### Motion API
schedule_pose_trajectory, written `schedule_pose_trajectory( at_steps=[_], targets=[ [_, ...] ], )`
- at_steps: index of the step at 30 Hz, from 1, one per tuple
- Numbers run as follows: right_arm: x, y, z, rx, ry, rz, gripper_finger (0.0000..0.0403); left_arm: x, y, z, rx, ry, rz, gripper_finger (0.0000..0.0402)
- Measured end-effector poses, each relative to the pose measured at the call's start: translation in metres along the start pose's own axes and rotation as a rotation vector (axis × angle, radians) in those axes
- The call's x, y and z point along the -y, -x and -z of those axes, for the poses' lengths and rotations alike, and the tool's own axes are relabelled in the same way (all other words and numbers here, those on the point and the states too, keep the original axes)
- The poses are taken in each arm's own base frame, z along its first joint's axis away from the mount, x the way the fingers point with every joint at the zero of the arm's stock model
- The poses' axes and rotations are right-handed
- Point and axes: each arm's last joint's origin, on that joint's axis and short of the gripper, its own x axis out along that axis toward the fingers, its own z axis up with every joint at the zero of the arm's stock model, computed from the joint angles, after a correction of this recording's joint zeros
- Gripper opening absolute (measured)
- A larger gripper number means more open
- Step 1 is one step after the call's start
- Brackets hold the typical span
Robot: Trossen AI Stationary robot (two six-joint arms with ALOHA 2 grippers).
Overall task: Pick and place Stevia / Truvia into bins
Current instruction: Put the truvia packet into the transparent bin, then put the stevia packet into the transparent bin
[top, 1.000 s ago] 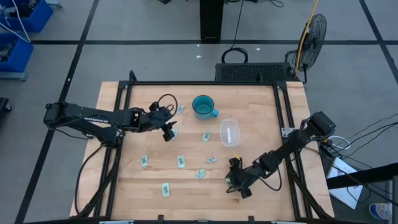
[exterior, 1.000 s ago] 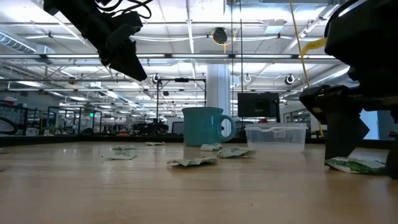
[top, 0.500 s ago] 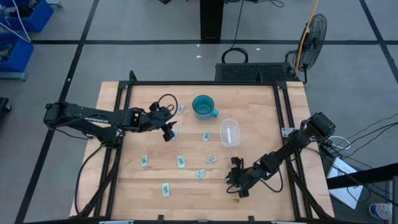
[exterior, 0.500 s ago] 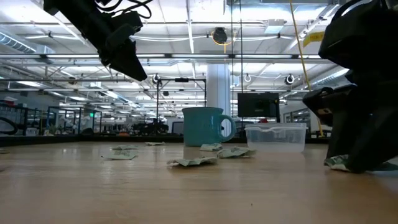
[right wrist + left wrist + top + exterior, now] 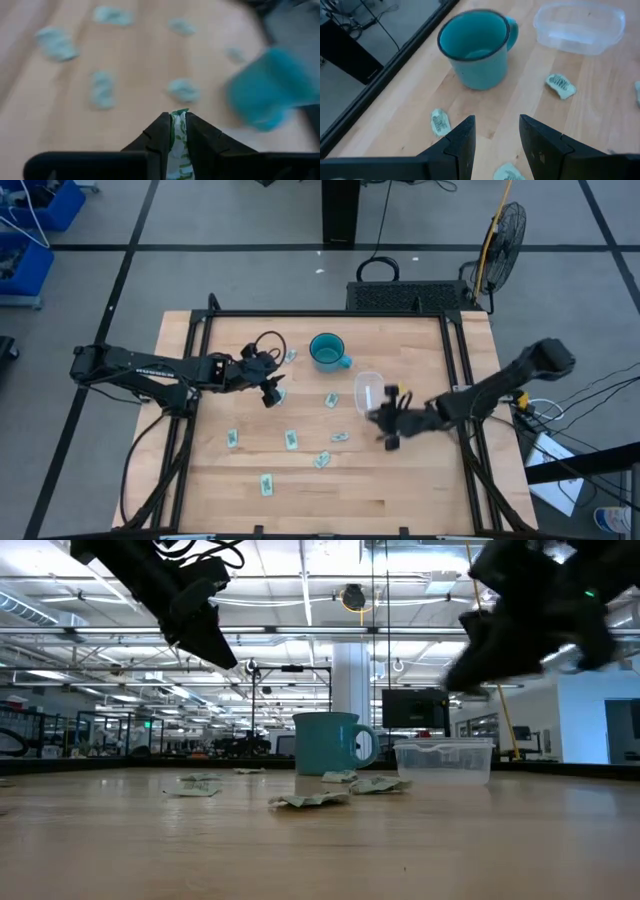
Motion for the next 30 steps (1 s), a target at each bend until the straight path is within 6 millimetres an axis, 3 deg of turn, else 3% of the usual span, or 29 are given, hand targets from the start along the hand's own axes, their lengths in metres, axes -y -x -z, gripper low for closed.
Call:
schedule_pose_trajectory(
  at_steps=[6, 17, 22, 30],
  targets=[
    [0.042, -0.015, 0.009, -0.084, -0.051, 0.016, 0.008, 0.001, 0.0, -0.005, 0.044, 0.019, 0.008, 0.0159],
    [0.073, -0.058, 0.04, -0.269, -0.054, 0.069, 0.0127, 0.001, 0.0, -0.005, 0.043, -0.01, 0.008, 0.0159],
    [0.078, -0.058, 0.029, -0.181, -0.037, 0.088, 0.0145, 0.001, 0.0, -0.004, 0.042, -0.025, 0.008, 0.0159],
    [0.071, -0.056, -0.005, 0.125, -0.052, -0.197, 0.0185, 0.001, 0.0, -0.004, 0.042, -0.027, 0.009, 0.0159]
  ],
)
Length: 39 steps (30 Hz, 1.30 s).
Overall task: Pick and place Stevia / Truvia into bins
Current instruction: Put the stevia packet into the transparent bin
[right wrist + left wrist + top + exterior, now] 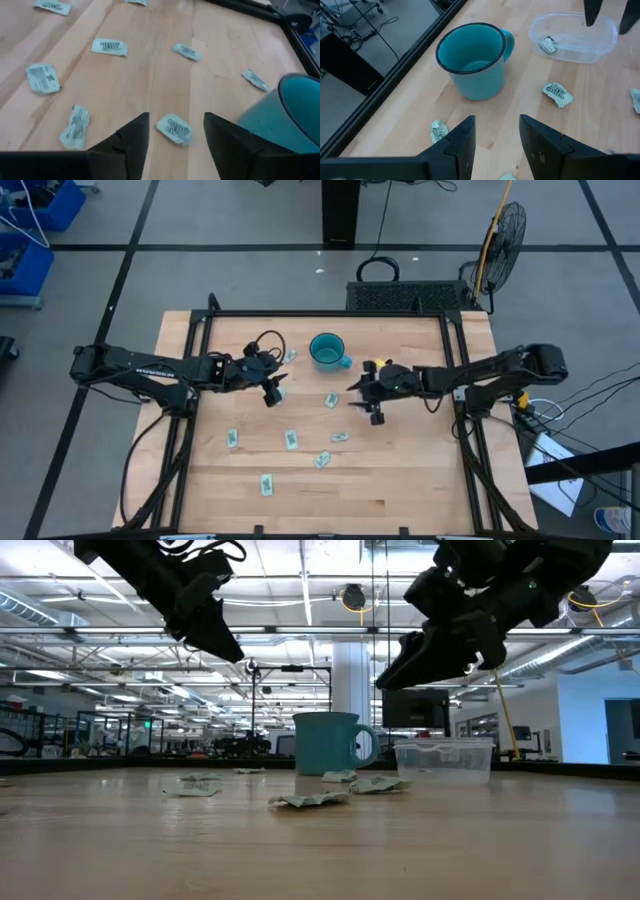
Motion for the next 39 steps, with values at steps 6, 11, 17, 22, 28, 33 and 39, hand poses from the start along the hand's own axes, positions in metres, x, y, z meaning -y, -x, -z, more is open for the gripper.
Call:
schedule_pose_trajectory(
  at_steps=[6, 11, 17, 22, 28, 33, 39],
  targets=[
    [-0.005, -0.009, -0.004, -0.01, 0.009, -0.014, 0.021, -0.003, -0.001, 0.002, -0.021, 0.004, -0.034, 0.0159],
    [-0.001, -0.008, -0.019, 0.069, 0.111, 0.014, 0.0212, -0.021, -0.016, 0.006, -0.085, 0.056, -0.131, 0.0159],
    [0.008, -0.002, -0.036, 0.183, 0.171, 0.213, 0.0212, -0.044, -0.061, 0.017, -0.188, 0.146, -0.186, 0.0159],
    [0.012, 0.0, -0.038, 0.179, 0.164, 0.325, 0.0212, -0.055, -0.102, 0.033, -0.243, 0.183, -0.194, 0.0159],
    [0.013, 0.0, -0.037, 0.147, 0.248, 0.369, 0.0212, -0.064, -0.131, 0.048, -0.26, 0.226, -0.235, 0.0159],
    [0.013, 0.0, -0.038, 0.146, 0.277, 0.373, 0.0212, -0.072, -0.149, 0.062, -0.296, 0.279, -0.21, 0.0159],
    [0.013, 0.001, -0.038, 0.151, 0.283, 0.377, 0.0212, -0.074, -0.16, 0.068, -0.3, 0.304, -0.19, 0.0159]
  ],
)
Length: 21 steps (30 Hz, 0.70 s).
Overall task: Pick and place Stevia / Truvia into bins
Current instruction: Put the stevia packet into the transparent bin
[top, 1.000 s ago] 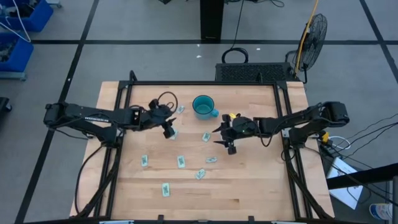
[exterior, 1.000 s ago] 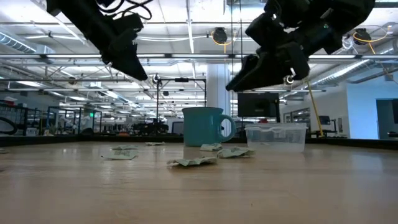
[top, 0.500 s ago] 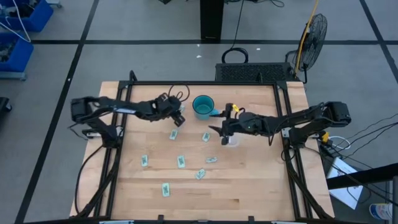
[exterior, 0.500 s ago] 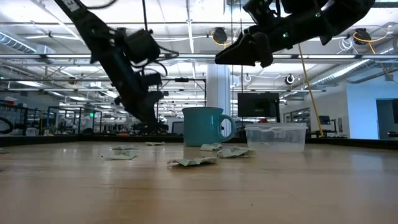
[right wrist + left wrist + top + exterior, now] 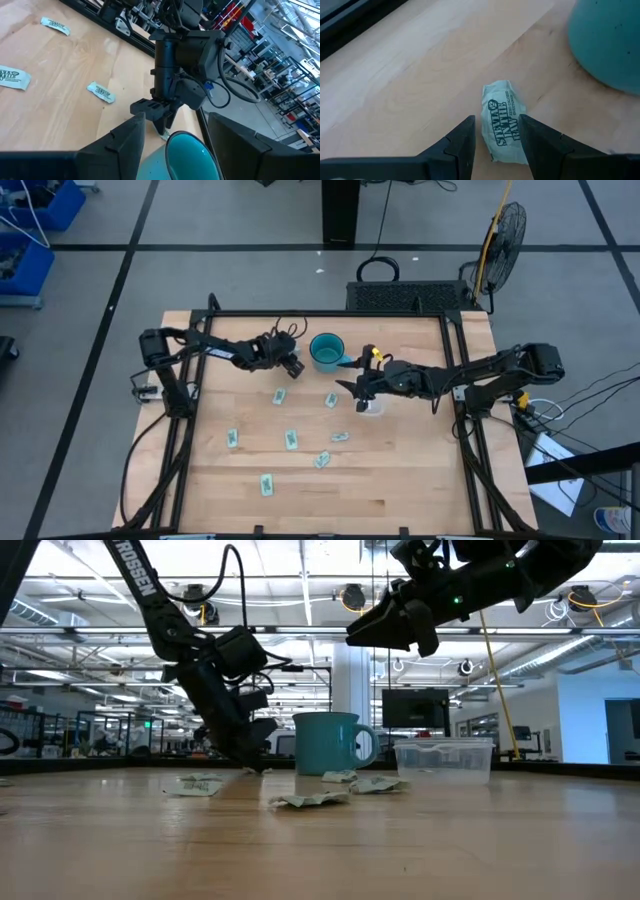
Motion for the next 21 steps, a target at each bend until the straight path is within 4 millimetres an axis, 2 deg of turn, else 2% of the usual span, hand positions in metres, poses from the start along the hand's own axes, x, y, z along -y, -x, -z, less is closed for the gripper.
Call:
schedule_pose_trajectory(
  at_steps=[5, 17, 21],
  targets=[
    [0.0, 0.0, 0.0, 0.0, -0.004, 0.0, 0.0212, 0.0, 0.002, -0.001, -0.002, 0.009, 0.01, 0.0146],
    [-0.001, 0.0, 0.001, -0.01, -0.086, -0.007, 0.0212, 0.003, 0.006, -0.002, -0.003, 0.009, 0.1, 0.0012],
    [-0.002, 0.0, 0.003, -0.033, -0.078, -0.021, 0.0212, 0.013, 0.014, -0.004, -0.009, 0.017, 0.231, 0.0015]
  ],
)
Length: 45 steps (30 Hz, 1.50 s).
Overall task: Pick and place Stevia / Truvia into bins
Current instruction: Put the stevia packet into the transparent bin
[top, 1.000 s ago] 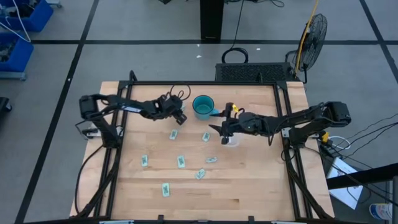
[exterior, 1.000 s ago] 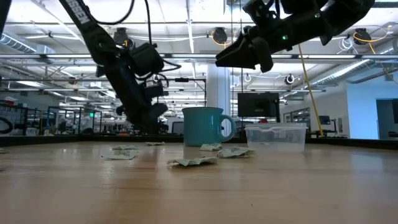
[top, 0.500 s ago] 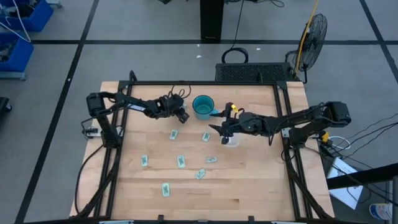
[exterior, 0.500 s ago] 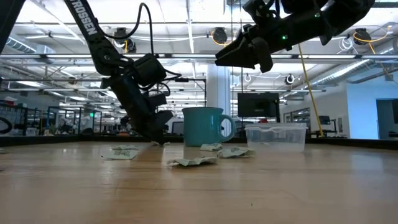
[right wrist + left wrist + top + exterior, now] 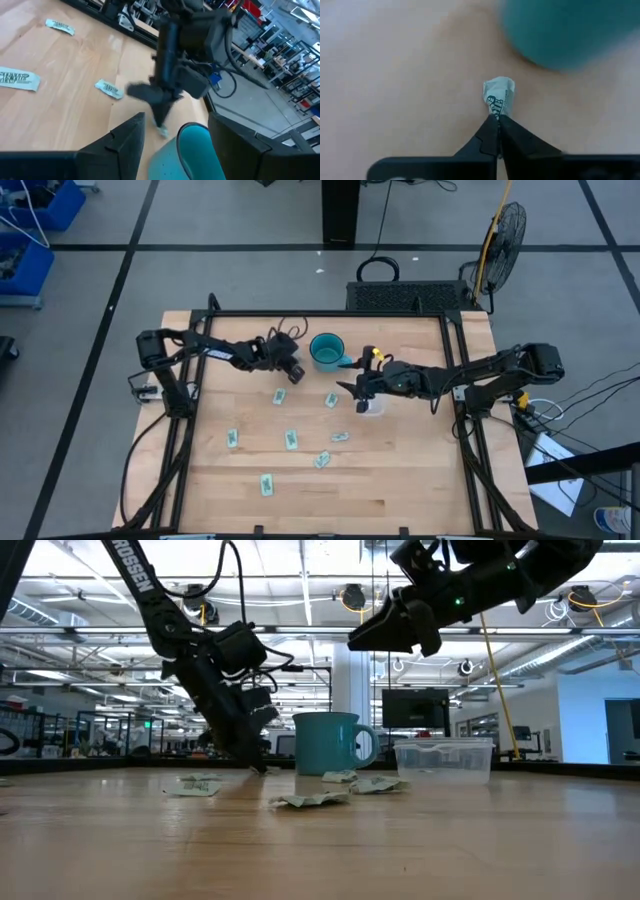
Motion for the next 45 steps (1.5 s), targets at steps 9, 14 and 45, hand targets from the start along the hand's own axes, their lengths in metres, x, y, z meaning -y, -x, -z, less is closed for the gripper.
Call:
schedule_pose_trajectory(
  at_steps=[9, 14, 45],
  targets=[
    [-0.001, 0.0, 0.001, -0.008, -0.012, -0.006, 0.0212, 0.056, 0.043, -0.003, 0.047, -0.053, 0.287, 0.0007],
    [-0.002, 0.007, 0.0, -0.097, 0.024, 0.101, 0.0212, 0.097, 0.057, 0.001, 0.159, -0.068, 0.412, 0.0023],
    [0.008, 0.129, -0.001, -0.006, -0.228, 0.066, 0.0212, 0.181, -0.048, -0.083, 0.204, -0.327, 0.326, 0.0032]
  ],
)
